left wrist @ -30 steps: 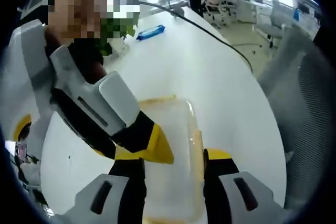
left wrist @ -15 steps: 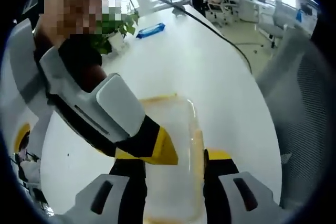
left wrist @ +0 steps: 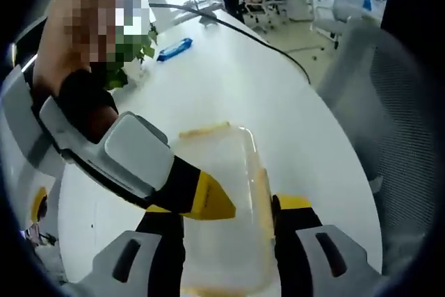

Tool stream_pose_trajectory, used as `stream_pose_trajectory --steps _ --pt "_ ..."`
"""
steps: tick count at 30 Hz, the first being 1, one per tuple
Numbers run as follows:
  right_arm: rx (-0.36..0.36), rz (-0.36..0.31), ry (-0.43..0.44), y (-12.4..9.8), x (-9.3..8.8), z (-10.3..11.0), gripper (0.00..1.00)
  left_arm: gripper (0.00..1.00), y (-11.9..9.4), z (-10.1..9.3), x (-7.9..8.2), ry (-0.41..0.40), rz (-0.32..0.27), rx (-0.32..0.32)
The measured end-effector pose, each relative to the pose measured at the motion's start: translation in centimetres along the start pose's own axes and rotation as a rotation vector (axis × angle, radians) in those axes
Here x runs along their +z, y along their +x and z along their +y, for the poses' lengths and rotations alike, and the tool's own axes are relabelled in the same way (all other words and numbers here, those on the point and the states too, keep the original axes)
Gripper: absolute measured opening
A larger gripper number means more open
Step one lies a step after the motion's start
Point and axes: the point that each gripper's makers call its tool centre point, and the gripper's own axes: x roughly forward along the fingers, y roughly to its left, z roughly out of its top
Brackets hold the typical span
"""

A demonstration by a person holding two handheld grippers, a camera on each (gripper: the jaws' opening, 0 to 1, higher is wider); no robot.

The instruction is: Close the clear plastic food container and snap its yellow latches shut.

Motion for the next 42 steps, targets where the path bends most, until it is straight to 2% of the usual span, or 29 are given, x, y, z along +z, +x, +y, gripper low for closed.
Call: stream_pose_trajectory --steps 2,4,7,9,12,14,15,18,19,23,25,31,38,42 --pt "0.005 -0.001 0.009 0.02 -0.07 0.09 0.57 0.51 0.08 -0.14 -0.17 0.010 0.013 0.005" --pt "0.013 -0.001 0.026 0.04 -0.16 0.12 0.57 0.56 0.14 -0.40 -0.50 0.070 0.036 0.001" --pt "0.021 0.001 -0.012 0.11 -0.01 0.20 0.57 0.54 0.19 0.06 -0.50 0.044 0.043 0.031" --pt "0.022 -0.007 -0.052 0.09 0.23 0.09 0.56 0.53 0.25 0.29 -0.59 0.027 0.068 0.058" --pt "0.028 0.004 -0.072 0.10 0.17 0.18 0.56 0.52 0.22 0.44 -0.62 0.005 0.050 0.074" --pt "0.028 0.037 -0.117 0.21 -0.14 0.58 0.58 0.51 0.13 0.45 -0.68 0.007 0.034 0.074" --pt "0.023 0.074 -0.164 0.30 -0.42 0.79 0.60 0.51 0.22 0.39 -0.63 0.009 0.031 0.083" --pt "0.004 0.142 -0.143 0.60 -0.51 0.94 0.64 0.47 0.09 0.17 -0.54 0.023 0.035 0.107" --pt "0.003 0.153 -0.109 0.62 -0.58 1.04 0.64 0.46 0.06 0.18 -0.54 0.024 0.030 0.118" --pt "0.019 0.133 -0.135 0.62 -0.57 0.81 0.63 0.42 0.15 0.17 -0.37 0.020 0.025 0.135" --pt "0.030 0.123 -0.151 0.73 -0.40 0.89 0.62 0.42 0.15 0.24 -0.35 0.004 0.015 0.123" --pt "0.035 0.150 -0.141 0.60 -0.53 0.95 0.62 0.44 0.18 0.28 -0.16 0.010 -0.006 0.094" --pt "0.039 0.091 -0.146 0.45 -0.54 0.89 0.65 0.46 0.15 0.22 0.06 0.027 -0.024 0.075" --pt "0.024 0.081 -0.154 0.11 -0.66 0.82 0.64 0.46 0.04 0.25 0.31 0.025 0.003 0.068"
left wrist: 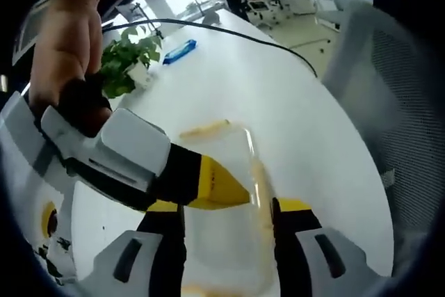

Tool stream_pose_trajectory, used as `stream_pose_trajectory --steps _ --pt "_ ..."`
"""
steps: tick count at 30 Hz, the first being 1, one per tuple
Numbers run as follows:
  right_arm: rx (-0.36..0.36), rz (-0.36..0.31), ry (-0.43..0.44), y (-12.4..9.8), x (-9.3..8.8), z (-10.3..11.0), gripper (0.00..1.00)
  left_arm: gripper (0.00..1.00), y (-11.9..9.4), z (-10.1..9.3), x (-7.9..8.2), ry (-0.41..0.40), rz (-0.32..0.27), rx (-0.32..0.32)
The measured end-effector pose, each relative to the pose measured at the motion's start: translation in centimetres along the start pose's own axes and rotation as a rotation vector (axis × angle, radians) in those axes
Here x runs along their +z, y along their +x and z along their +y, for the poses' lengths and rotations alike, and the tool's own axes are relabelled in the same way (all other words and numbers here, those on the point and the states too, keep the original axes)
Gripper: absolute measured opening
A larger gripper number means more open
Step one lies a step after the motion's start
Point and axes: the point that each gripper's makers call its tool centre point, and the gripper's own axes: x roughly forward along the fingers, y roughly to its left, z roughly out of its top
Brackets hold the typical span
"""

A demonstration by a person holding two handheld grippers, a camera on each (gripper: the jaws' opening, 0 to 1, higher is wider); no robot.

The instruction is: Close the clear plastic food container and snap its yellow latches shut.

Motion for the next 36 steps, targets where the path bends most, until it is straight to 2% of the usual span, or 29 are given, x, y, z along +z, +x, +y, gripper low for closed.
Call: stream_pose_trajectory --steps 1,3,4,6,8,10,18,23,25,31,32,33,34,36 --pt "-0.010 0.013 -0.002 -0.2 -0.2 -0.2 0.62 0.43 -0.1 0.0 0.1 -0.008 0.001 -0.003" --pt "-0.030 0.018 -0.012 -1.1 -0.3 -0.4 0.60 0.36 -0.6 -0.1 0.3 -0.090 -0.013 -0.036" --pt "-0.030 0.011 -0.004 -1.7 -0.2 -0.4 0.62 0.36 -1.1 0.2 0.4 -0.079 -0.017 -0.039" --pt "-0.025 -0.002 0.006 -2.3 0.1 -0.3 0.65 0.40 -1.7 0.8 0.6 -0.078 -0.023 -0.021" --pt "-0.030 0.001 0.004 -2.6 0.1 -0.2 0.67 0.45 -2.2 1.0 0.8 -0.083 -0.019 -0.032" --pt "-0.052 0.027 -0.021 -2.8 -0.2 -0.3 0.66 0.44 -2.8 1.3 1.0 -0.070 -0.017 -0.034" --pt "-0.083 0.023 -0.058 -2.9 0.4 -0.2 0.68 0.47 -3.2 1.3 0.8 -0.066 -0.003 -0.059" --pt "-0.112 -0.007 -0.066 -3.4 0.8 -0.5 0.68 0.48 -3.6 1.2 0.7 -0.078 0.002 -0.078" --pt "-0.165 -0.025 -0.116 -3.8 1.2 -1.0 0.66 0.47 -3.8 1.3 0.7 -0.054 0.014 -0.078" --pt "-0.222 -0.116 -0.118 -4.9 2.1 -0.6 0.63 0.47 -3.9 2.1 0.8 -0.136 -0.001 -0.105" --pt "-0.230 -0.125 -0.119 -4.9 2.1 -0.5 0.63 0.45 -3.9 2.0 0.7 -0.157 -0.004 -0.119" --pt "-0.233 -0.129 -0.118 -4.9 2.0 -0.2 0.61 0.42 -4.1 1.8 0.1 -0.167 0.022 -0.148" --pt "-0.234 -0.137 -0.122 -4.9 2.1 0.1 0.60 0.39 -4.2 2.1 0.0 -0.166 0.024 -0.146" --pt "-0.243 -0.172 -0.114 -4.8 2.3 0.6 0.61 0.43 -4.5 2.1 -0.3 -0.202 0.026 -0.170"
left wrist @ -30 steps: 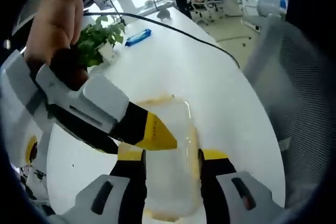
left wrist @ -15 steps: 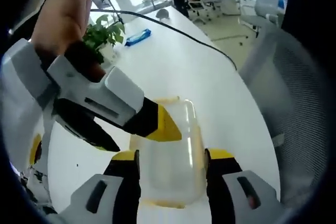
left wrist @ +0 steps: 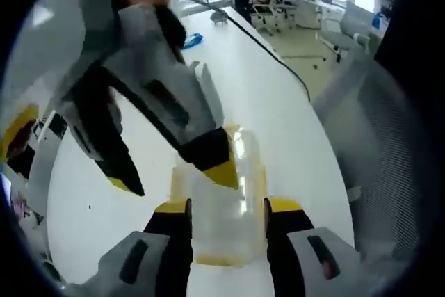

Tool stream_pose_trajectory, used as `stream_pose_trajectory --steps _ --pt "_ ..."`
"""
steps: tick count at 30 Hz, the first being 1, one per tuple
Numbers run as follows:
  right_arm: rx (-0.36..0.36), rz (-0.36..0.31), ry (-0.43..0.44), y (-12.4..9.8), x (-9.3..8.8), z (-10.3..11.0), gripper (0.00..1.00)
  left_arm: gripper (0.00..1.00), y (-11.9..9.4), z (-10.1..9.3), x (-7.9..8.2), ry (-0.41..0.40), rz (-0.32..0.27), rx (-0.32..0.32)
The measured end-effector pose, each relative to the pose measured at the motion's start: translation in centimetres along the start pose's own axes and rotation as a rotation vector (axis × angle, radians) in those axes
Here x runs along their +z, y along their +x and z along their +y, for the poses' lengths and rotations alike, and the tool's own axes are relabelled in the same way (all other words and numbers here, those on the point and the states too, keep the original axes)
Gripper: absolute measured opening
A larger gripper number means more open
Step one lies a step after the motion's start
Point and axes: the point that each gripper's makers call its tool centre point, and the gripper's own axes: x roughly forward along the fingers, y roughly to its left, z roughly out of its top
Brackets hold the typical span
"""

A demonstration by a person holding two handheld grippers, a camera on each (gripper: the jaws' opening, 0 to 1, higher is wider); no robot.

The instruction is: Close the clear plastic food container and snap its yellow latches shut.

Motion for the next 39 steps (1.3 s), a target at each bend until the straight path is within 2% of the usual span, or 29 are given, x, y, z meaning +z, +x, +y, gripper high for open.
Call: stream_pose_trajectory --steps 1,2,3,4,5,8,10,12,13,15,17,20,22,23,25,27,28,29,31,33,34,36,39 --pt "-0.002 -0.014 0.007 0.0 0.1 0.2 0.61 0.47 -0.1 0.2 -0.1 -0.028 -0.001 0.004" --pt "-0.002 -0.056 0.043 0.1 0.6 0.7 0.61 0.49 -0.1 0.3 -0.4 -0.016 -0.005 0.002" --pt "-0.022 -0.070 0.045 -0.1 0.7 0.7 0.61 0.49 -0.1 0.6 -0.6 0.004 0.005 0.000" --pt "-0.054 -0.100 0.057 -0.3 1.0 0.4 0.60 0.47 -0.1 1.0 -1.1 -0.021 0.027 -0.004" --pt "-0.070 -0.120 0.063 -0.4 1.2 0.3 0.59 0.46 -0.2 1.4 -1.0 -0.023 0.017 0.000" --pt "-0.100 -0.151 0.095 -0.3 1.0 0.6 0.60 0.49 -0.4 2.4 -0.3 -0.133 -0.045 0.003" --pt "-0.146 -0.195 0.118 -0.5 1.3 0.2 0.60 0.50 -0.5 2.8 -0.8 -0.131 -0.025 0.017" --pt "-0.140 -0.244 0.171 -0.5 1.8 0.2 0.60 0.46 -0.4 3.2 -1.3 -0.135 -0.001 0.040" --pt "-0.126 -0.242 0.169 -0.5 1.7 0.3 0.60 0.45 -0.4 3.2 -1.4 -0.138 0.002 0.041" --pt "-0.146 -0.210 0.152 -0.5 1.1 -0.1 0.60 0.47 -0.3 3.3 -1.3 -0.143 0.001 0.046" --pt "-0.145 -0.213 0.156 -0.5 1.0 -0.1 0.61 0.48 -0.4 3.5 -1.0 -0.176 -0.010 0.056" --pt "-0.155 -0.219 0.183 -0.8 0.7 -0.3 0.60 0.46 -0.5 3.7 -1.0 -0.202 -0.012 0.070" --pt "-0.159 -0.243 0.245 -0.7 0.6 -0.5 0.60 0.44 -0.6 3.9 -1.0 -0.220 -0.021 0.087" --pt "-0.169 -0.246 0.250 -0.6 0.5 -0.6 0.60 0.44 -0.6 4.0 -1.2 -0.232 -0.013 0.095" --pt "-0.175 -0.248 0.275 -0.4 0.2 -0.5 0.58 0.45 -0.7 4.1 -1.4 -0.291 -0.011 0.115" --pt "-0.210 -0.261 0.318 -0.2 -0.1 -0.8 0.58 0.46 -0.8 4.4 -1.5 -0.329 -0.019 0.142" --pt "-0.203 -0.238 0.365 0.0 -0.7 -0.4 0.56 0.45 -0.9 4.6 -1.6 -0.364 -0.020 0.166" --pt "-0.208 -0.252 0.366 0.1 -0.6 -0.3 0.54 0.44 -0.9 4.7 -1.7 -0.387 -0.020 0.177" --pt "-0.243 -0.290 0.453 0.0 -0.6 -0.4 0.54 0.42 -0.9 4.8 -1.8 -0.430 -0.034 0.200" --pt "-0.289 -0.290 0.519 0.0 -1.3 -0.6 0.53 0.42 -0.8 4.9 -2.4 -0.472 -0.018 0.236" --pt "-0.304 -0.283 0.549 0.0 -1.6 -0.6 0.53 0.44 -0.7 4.7 -2.7 -0.465 -0.010 0.243" --pt "-0.367 -0.271 0.628 0.0 -2.5 -0.9 0.53 0.44 -0.7 4.7 -3.2 -0.527 -0.003 0.266" --pt "-0.421 -0.299 0.726 0.1 -3.1 -0.8 0.54 0.42 -1.1 5.2 -3.6 -0.617 -0.028 0.325"
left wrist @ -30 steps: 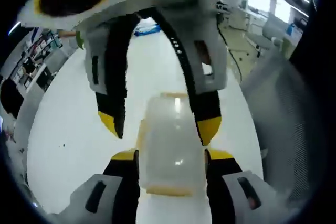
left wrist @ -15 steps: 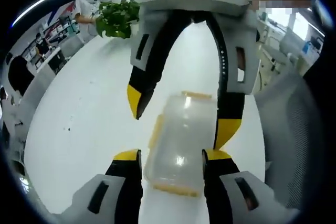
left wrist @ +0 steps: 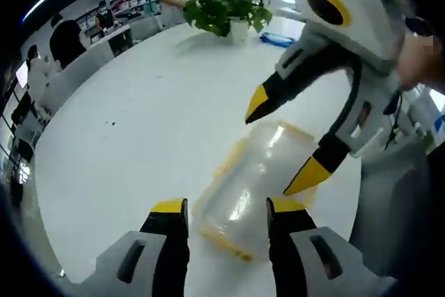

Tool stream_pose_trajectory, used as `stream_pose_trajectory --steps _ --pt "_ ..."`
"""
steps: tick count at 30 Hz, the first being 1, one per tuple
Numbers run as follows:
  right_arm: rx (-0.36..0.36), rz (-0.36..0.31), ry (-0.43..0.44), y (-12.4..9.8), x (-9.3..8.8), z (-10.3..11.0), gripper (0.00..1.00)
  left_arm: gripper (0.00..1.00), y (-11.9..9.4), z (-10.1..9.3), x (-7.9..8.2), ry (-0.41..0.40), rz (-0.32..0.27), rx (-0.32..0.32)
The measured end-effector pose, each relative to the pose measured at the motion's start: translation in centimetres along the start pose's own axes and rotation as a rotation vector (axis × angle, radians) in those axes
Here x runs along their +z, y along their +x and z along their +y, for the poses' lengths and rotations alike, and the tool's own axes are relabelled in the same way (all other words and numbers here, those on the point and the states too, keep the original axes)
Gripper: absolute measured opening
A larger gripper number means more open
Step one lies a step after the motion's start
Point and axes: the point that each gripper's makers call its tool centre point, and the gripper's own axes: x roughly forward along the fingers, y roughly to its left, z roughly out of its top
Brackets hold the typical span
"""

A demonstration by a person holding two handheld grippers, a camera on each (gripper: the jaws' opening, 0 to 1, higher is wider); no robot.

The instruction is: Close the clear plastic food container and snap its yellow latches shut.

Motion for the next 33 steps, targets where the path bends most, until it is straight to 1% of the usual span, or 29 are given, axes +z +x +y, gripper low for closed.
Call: stream_pose_trajectory --steps 1,2,3,4,5,6,7,8,9,10,11,12,14,17,19,20,21,22,24,26,27,28,29,30,31,32,33 --pt "-0.004 0.002 0.001 0.0 -0.2 0.0 0.53 0.43 0.0 0.2 -0.1 -0.014 -0.004 0.016" --pt "-0.025 0.007 0.013 0.0 -0.5 -0.1 0.54 0.43 -0.1 0.3 -0.2 -0.023 -0.003 0.028" --pt "-0.071 0.014 0.020 0.0 -0.9 -0.5 0.54 0.42 -0.1 0.5 -0.5 -0.054 0.001 0.047" --pt "-0.094 0.008 0.023 -0.1 -1.0 -0.7 0.54 0.40 -0.2 0.7 -1.1 -0.069 0.028 0.065" --pt "-0.121 -0.009 0.084 -0.3 -1.2 -0.6 0.54 0.38 -0.1 0.6 -1.3 -0.062 0.038 0.064" --pt "-0.148 -0.018 0.124 -0.4 -1.4 -0.7 0.54 0.38 0.0 0.6 -1.5 -0.077 0.037 0.074" --pt "-0.187 -0.036 0.164 -0.7 -1.7 -0.9 0.54 0.39 0.0 0.8 -1.6 -0.101 0.030 0.098" --pt "-0.214 -0.046 0.183 -0.9 -1.9 -1.0 0.54 0.41 -0.1 1.1 -1.6 -0.126 0.015 0.123" --pt "-0.234 -0.092 0.216 -1.1 -1.6 -1.0 0.54 0.41 -0.1 1.0 -1.6 -0.142 0.003 0.132" --pt "-0.234 -0.121 0.242 -1.2 -1.3 -0.9 0.56 0.41 -0.2 0.9 -1.7 -0.149 0.005 0.128" --pt "-0.238 -0.114 0.257 -1.3 -1.6 -0.9 0.57 0.40 -0.2 0.7 -1.8 -0.144 0.014 0.123" --pt "-0.229 -0.109 0.241 -1.2 -1.5 -0.8 0.57 0.40 -0.1 0.7 -1.8 -0.135 0.022 0.119" --pt "-0.208 -0.099 0.215 -0.9 -1.5 -0.8 0.58 0.39 -0.1 0.9 -1.5 -0.134 0.015 0.116" --pt "-0.210 -0.101 0.213 -1.1 -1.4 -1.3 0.57 0.39 -0.2 1.1 -1.2 -0.140 0.009 0.113" --pt "-0.208 -0.119 0.237 -1.2 -1.5 -1.5 0.57 0.37 0.0 0.8 -1.0 -0.165 -0.005 0.101" --pt "-0.209 -0.130 0.248 -1.3 -1.6 -1.6 0.57 0.36 0.2 0.4 -1.3 -0.175 -0.005 0.076" --pt "-0.207 -0.156 0.280 -1.3 -1.7 -1.7 0.57 0.37 0.3 0.3 -1.6 -0.184 0.000 0.075" --pt "-0.211 -0.161 0.301 -1.3 -1.9 -1.8 0.57 0.38 0.4 0.5 -1.8 -0.200 -0.014 0.084" --pt "-0.210 -0.172 0.319 -1.4 -2.3 -1.8 0.58 0.40 0.3 0.5 -1.7 -0.224 -0.051 0.089" --pt "-0.198 -0.194 0.331 -1.4 -2.7 -1.8 0.58 0.41 0.0 1.0 -1.6 -0.284 -0.098 0.110" --pt "-0.192 -0.209 0.348 -1.4 -2.7 -1.8 0.59 0.42 -0.1 1.4 -1.6 -0.289 -0.124 0.135" --pt "-0.182 -0.231 0.384 -1.4 -2.6 -1.8 0.59 0.44 -0.2 1.7 -1.8 -0.272 -0.126 0.153" --pt "-0.175 -0.257 0.423 -1.5 -2.6 -2.0 0.59 0.44 -0.2 1.7 -2.2 -0.284 -0.129 0.152" --pt "-0.171 -0.271 0.451 -1.6 -2.7 -2.0 0.59 0.44 -0.1 1.4 -2.1 -0.322 -0.151 0.138" --pt "-0.176 -0.275 0.459 -1.6 -2.9 -2.2 0.59 0.44 0.0 1.2 -2.3 -0.385 -0.171 0.117" --pt "-0.174 -0.273 0.466 -1.6 -3.0 -2.2 0.60 0.45 0.1 1.2 -2.7 -0.407 -0.164 0.111" --pt "-0.171 -0.271 0.465 -1.5 -3.1 -2.2 0.60 0.46 0.2 1.2 -2.9 -0.388 -0.159 0.111"
